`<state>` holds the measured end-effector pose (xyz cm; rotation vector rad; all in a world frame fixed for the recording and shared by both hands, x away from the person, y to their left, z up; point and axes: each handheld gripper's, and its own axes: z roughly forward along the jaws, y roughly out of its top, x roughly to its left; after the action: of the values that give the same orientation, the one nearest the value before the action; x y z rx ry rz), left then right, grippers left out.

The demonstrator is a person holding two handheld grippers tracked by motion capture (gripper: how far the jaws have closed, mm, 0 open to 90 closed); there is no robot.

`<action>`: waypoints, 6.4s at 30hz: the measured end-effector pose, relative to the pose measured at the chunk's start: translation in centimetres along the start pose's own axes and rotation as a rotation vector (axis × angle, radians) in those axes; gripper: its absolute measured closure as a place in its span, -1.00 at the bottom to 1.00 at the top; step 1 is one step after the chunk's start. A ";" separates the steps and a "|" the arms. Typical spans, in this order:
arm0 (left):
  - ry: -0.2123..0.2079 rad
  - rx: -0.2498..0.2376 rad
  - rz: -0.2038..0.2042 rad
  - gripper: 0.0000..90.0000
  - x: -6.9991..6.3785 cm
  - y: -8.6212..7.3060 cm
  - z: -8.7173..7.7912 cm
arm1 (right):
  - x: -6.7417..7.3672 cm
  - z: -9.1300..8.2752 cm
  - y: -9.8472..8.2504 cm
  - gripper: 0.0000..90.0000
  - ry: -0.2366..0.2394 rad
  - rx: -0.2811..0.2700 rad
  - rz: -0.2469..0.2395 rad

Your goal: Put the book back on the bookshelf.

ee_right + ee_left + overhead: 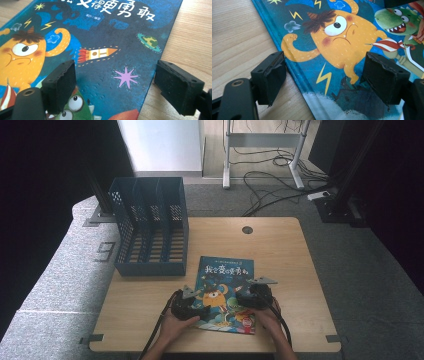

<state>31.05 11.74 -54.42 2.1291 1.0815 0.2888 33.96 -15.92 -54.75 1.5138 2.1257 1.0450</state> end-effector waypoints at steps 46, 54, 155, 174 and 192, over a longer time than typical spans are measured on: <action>-0.007 -0.013 0.006 -0.57 0.1 -0.2 0.0 | -1.5 -0.2 0.3 -0.43 0.063 -0.026 0.136; -0.009 -0.014 0.001 -0.58 0.1 -0.1 0.0 | -2.1 -0.6 0.4 -0.38 0.111 -0.045 0.190; -0.049 -0.002 -0.027 -0.54 0.6 0.0 -0.3 | -3.0 0.9 2.3 -0.42 0.143 0.041 0.203; -0.054 0.008 -0.023 -0.56 0.6 0.1 -0.3 | -4.0 -0.5 2.7 -0.42 0.254 -0.003 0.287; -0.069 0.005 -0.034 -0.57 0.8 0.1 -0.4 | -4.7 -1.0 2.7 -0.39 0.325 -0.021 0.334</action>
<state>31.41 12.49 -54.20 2.1070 1.0783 0.1952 36.96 -20.15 -52.78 1.8383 2.0950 1.5143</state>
